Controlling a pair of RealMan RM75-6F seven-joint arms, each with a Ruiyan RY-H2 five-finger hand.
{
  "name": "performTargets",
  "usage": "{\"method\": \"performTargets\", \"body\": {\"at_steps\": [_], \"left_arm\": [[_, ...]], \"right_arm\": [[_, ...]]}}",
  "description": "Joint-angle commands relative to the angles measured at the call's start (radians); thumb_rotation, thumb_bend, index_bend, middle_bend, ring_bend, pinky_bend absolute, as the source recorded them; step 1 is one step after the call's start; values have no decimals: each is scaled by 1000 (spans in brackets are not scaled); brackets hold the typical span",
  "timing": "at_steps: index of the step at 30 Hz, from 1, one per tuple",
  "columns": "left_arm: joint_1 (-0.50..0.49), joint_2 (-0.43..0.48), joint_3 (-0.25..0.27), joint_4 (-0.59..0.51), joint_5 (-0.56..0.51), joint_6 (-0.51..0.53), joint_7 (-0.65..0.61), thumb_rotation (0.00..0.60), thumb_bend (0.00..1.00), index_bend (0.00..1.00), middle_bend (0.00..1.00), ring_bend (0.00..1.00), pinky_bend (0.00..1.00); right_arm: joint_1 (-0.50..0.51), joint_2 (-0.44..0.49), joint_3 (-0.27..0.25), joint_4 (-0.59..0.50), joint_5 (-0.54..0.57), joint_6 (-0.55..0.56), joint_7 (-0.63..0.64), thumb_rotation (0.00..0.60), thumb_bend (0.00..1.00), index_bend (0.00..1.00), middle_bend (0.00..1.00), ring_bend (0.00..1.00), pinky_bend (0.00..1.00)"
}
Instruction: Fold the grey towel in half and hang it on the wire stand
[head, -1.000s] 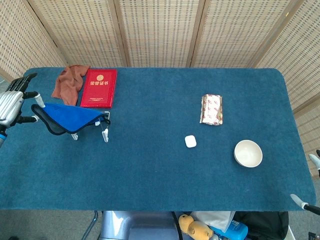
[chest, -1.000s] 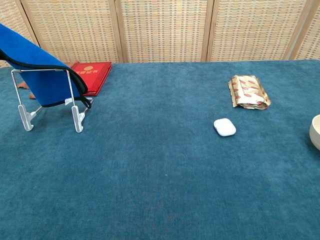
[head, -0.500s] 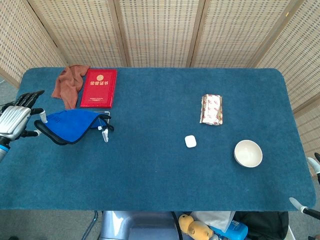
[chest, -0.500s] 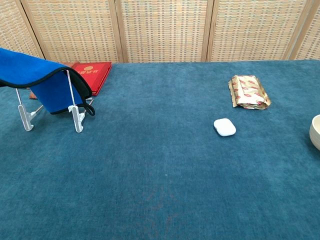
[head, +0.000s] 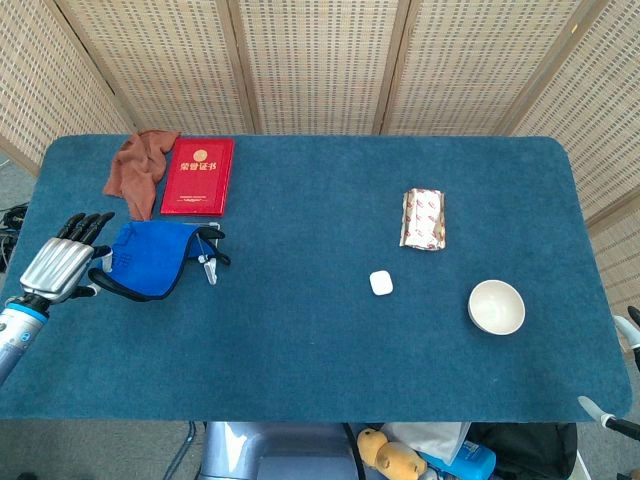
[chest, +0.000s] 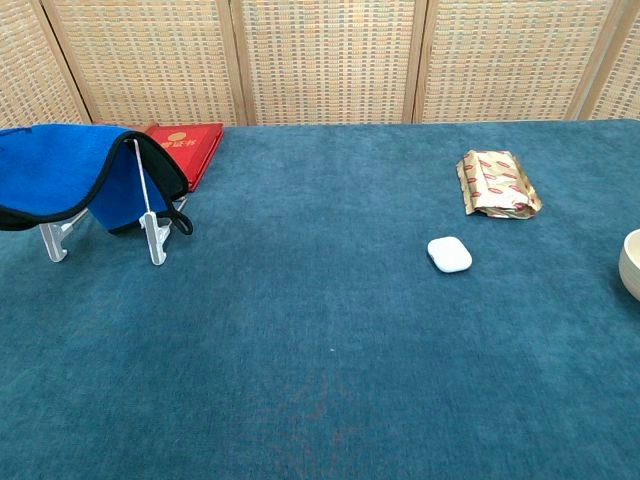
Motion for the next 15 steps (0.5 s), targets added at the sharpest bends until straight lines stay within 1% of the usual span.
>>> {"method": "performTargets", "body": {"at_steps": [1,2,3,4,5,7,15], "left_arm": [[5,-46,13,29,-12,12,112,600,618,372,0,0,0],[7,-51,16,33,-3,22,118,600,521,226,0,0,0],[8,-55,19,38,17,39,106,600,379,54,0,0,0],[10,-60,22,47,38,58,85,600,304,3,0,0,0],[13,-65,26,61,60,80,52,600,218,0,0,0,0],[16,-66,33,81,88,104,1,600,162,0,0,0,0],[26,-39,58,92,134,141,-102,600,139,0,0,0,0]], "right_arm": [[-1,1,0,1,2,3,4,600,0,0,0,0,0],[-1,1,1,1,2,3,5,600,0,0,0,0,0],[0,1,1,1,3,3,5,600,0,0,0,0,0],[0,1,0,1,3,3,6,600,0,0,0,0,0],[0,1,0,1,3,3,5,600,0,0,0,0,0],[1,1,0,1,2,2,5,600,0,0,0,0,0],[1,2,-2,-1,0,4,3,600,0,0,0,0,0]]}}
